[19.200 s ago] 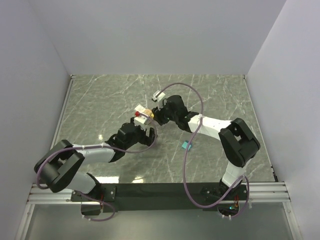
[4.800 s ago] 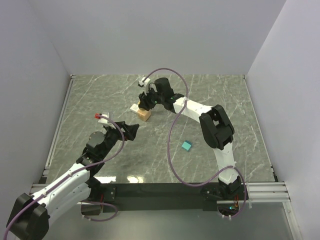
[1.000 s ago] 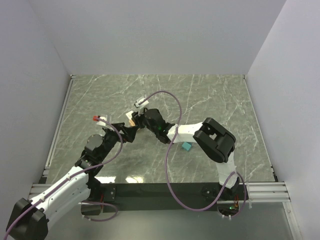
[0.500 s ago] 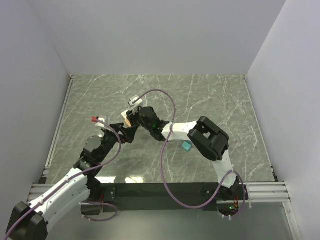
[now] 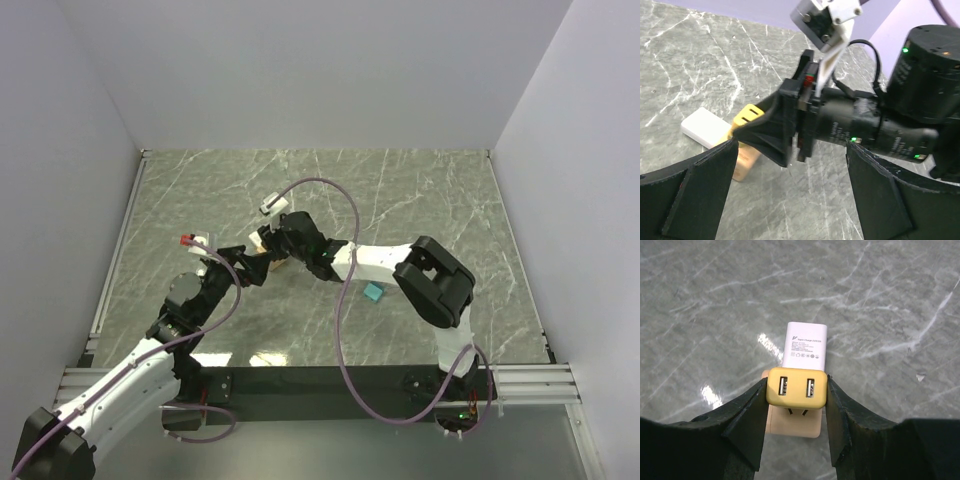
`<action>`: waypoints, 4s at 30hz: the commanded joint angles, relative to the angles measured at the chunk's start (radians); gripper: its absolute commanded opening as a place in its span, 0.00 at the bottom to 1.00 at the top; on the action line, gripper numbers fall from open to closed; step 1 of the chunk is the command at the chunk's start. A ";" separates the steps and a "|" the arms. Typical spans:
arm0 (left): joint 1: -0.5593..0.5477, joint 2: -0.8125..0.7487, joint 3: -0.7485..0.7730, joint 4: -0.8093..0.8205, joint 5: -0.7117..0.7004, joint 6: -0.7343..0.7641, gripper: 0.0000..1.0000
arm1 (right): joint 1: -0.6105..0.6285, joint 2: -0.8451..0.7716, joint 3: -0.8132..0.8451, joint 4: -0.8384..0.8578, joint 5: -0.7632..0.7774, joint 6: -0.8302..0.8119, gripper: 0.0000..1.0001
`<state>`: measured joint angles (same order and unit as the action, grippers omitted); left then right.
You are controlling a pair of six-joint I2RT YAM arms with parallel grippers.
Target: Insert the plug
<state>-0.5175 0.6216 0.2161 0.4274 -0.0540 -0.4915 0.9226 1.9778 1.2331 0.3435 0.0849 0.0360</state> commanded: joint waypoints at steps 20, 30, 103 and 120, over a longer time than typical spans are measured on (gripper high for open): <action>0.005 0.055 0.012 0.028 -0.033 0.005 0.95 | -0.028 -0.226 -0.164 -0.195 -0.111 0.042 0.92; 0.004 0.101 0.009 0.056 -0.058 0.008 0.94 | -0.034 -0.514 -0.306 -0.400 0.205 0.178 0.95; 0.013 0.756 0.488 0.030 0.324 -0.044 0.00 | -0.222 -0.752 -0.458 -0.110 -0.235 -0.004 0.96; 0.031 0.777 0.600 -0.151 0.476 -0.028 0.00 | -0.168 -0.545 -0.429 -0.084 -0.324 -0.142 0.94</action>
<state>-0.4919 1.4242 0.7578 0.2413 0.3794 -0.5133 0.7349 1.4025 0.7609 0.2317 -0.2447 -0.0750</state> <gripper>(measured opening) 0.369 0.945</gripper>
